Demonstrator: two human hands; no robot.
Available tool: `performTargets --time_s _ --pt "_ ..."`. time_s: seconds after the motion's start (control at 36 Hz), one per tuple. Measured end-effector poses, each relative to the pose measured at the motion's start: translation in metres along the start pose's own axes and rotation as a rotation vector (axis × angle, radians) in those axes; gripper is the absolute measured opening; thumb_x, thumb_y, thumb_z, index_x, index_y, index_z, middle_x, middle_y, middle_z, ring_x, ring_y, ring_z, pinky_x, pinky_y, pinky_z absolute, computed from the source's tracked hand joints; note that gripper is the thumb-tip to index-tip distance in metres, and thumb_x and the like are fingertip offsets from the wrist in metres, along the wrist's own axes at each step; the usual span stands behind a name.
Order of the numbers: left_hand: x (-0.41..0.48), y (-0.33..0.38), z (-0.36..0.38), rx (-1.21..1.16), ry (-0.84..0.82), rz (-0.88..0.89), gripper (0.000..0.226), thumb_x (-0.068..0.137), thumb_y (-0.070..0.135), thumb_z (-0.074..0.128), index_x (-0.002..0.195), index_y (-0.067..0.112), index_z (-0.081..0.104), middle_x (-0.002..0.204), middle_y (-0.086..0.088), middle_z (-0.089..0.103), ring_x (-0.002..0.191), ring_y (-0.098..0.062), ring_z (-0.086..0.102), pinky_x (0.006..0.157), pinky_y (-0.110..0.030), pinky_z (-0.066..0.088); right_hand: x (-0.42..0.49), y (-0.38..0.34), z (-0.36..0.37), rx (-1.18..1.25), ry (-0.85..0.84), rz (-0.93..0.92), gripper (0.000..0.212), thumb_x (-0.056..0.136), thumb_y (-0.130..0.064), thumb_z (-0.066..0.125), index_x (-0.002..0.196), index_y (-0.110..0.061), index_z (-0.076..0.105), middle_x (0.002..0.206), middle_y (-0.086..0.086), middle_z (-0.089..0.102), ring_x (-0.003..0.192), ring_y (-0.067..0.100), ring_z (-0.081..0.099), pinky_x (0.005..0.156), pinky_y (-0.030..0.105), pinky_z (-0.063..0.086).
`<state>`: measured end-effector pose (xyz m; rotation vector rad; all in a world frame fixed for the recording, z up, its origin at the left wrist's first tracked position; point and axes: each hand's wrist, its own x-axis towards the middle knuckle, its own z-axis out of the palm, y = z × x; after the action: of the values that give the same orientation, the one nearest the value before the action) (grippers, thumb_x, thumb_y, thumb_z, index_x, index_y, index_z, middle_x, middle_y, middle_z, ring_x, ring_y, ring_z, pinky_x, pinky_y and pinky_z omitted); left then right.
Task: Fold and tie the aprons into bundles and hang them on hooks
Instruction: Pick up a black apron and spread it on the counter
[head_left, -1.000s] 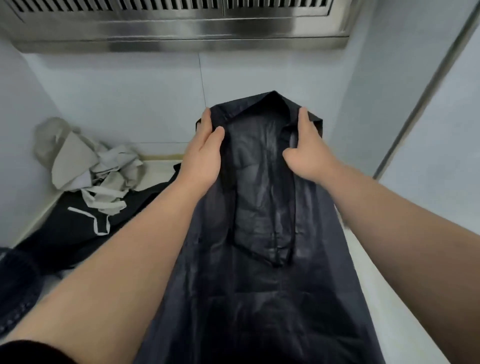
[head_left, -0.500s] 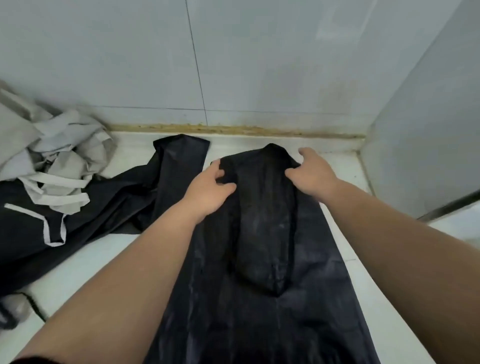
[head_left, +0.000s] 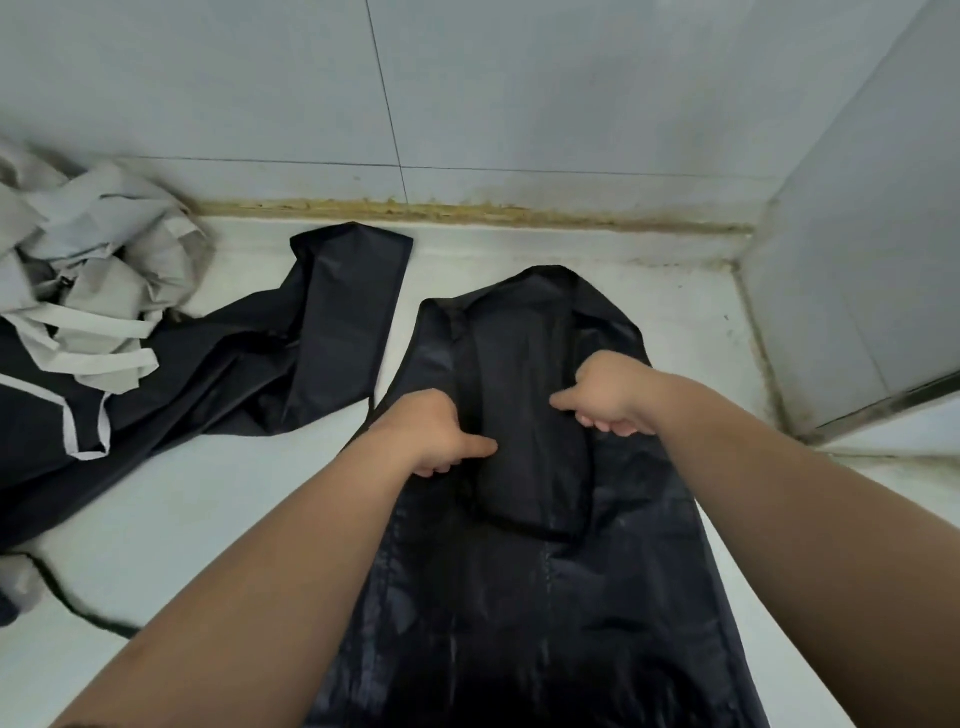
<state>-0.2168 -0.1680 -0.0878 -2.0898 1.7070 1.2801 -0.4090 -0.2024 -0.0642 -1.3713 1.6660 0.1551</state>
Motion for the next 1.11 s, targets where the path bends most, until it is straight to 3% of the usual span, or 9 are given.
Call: performTargets --time_s 0.08,0.17,0.22,0.31,0.58,0.72,0.89,1.03,1.11 --pt "0.005 0.007 -0.004 0.044 0.077 0.093 0.017 0.085 0.026 0.065 0.075 0.013 0.068 0.064 -0.003 0.066 0.063 -0.016 0.064 0.059 -0.025 0.051 0.003 -0.011 -0.012 0.146 0.060 -0.084 0.034 0.095 -0.018 0.053 0.064 -0.008 0.043 0.055 0.007 0.047 0.027 0.010 0.032 0.032 0.014 0.023" --pt "0.014 0.016 -0.021 -0.380 0.416 0.174 0.020 0.091 0.022 0.060 0.071 0.019 0.058 0.057 0.001 0.061 0.038 -0.002 0.052 0.048 -0.021 0.040 0.016 -0.022 -0.025 0.301 0.368 -0.246 0.025 0.095 -0.021 0.053 0.073 -0.010 0.050 0.067 0.006 0.057 0.050 0.020 0.051 0.044 0.021 0.043" --pt "0.015 0.024 -0.045 -0.791 0.621 0.265 0.008 0.095 0.019 0.056 0.089 0.021 0.060 0.082 -0.003 0.067 0.056 -0.001 0.062 0.057 -0.024 0.048 0.019 -0.030 -0.036 0.505 0.562 -0.373 0.019 0.094 -0.025 0.053 0.108 -0.013 0.055 0.108 0.006 0.062 0.091 0.022 0.059 0.082 0.032 0.052" --pt "0.008 0.029 -0.075 -0.891 0.573 0.393 0.043 0.097 0.027 0.053 0.139 0.029 0.043 0.125 0.010 0.053 0.102 0.000 0.056 0.090 -0.022 0.044 0.014 -0.038 -0.048 0.628 0.509 -0.491 0.079 0.092 -0.027 0.051 0.152 -0.022 0.001 0.157 -0.004 0.018 0.106 0.019 0.044 0.097 0.030 0.035" --pt "-0.037 -0.032 -0.020 -0.605 0.507 0.191 0.022 0.093 0.020 0.058 0.114 0.020 0.066 0.110 0.003 0.067 0.105 -0.014 0.062 0.097 -0.028 0.046 -0.025 -0.026 0.011 0.268 0.402 -0.368 0.040 0.096 -0.017 0.048 0.136 -0.013 0.049 0.126 0.005 0.057 0.096 0.018 0.056 0.082 0.025 0.044" --pt "-0.079 -0.067 0.010 -0.531 0.550 0.103 0.026 0.092 0.022 0.059 0.117 0.019 0.064 0.110 0.004 0.067 0.105 -0.014 0.061 0.096 -0.028 0.045 -0.052 -0.016 0.056 0.076 0.234 -0.363 0.042 0.093 -0.024 0.055 0.132 -0.009 0.052 0.119 0.003 0.058 0.092 0.018 0.053 0.096 0.037 0.048" --pt "-0.122 -0.115 0.048 -0.341 0.560 -0.055 0.036 0.093 0.019 0.057 0.129 0.018 0.056 0.128 -0.003 0.060 0.118 -0.020 0.055 0.099 -0.027 0.039 -0.088 -0.005 0.121 -0.040 -0.185 -0.255 0.060 0.089 -0.031 0.063 0.142 -0.014 0.040 0.137 0.002 0.042 0.098 0.018 0.057 0.071 0.026 0.057" --pt "-0.152 -0.151 0.070 -0.303 0.614 -0.196 0.042 0.090 0.020 0.059 0.132 0.015 0.053 0.128 -0.007 0.058 0.115 -0.028 0.055 0.086 -0.027 0.039 -0.096 0.000 0.155 -0.324 -0.187 -0.257 0.088 0.082 -0.053 0.065 0.151 -0.020 0.022 0.158 0.009 -0.004 0.141 0.026 0.026 0.112 0.032 0.026" --pt "-0.164 -0.169 0.090 -0.198 0.539 -0.307 0.052 0.085 0.031 0.062 0.133 0.018 0.047 0.133 -0.011 0.050 0.119 -0.033 0.047 0.092 -0.038 0.042 -0.109 0.001 0.175 -0.408 -0.149 -0.218 0.098 0.077 -0.059 0.066 0.152 -0.023 0.015 0.158 0.009 -0.009 0.142 0.032 0.022 0.113 0.037 0.027"
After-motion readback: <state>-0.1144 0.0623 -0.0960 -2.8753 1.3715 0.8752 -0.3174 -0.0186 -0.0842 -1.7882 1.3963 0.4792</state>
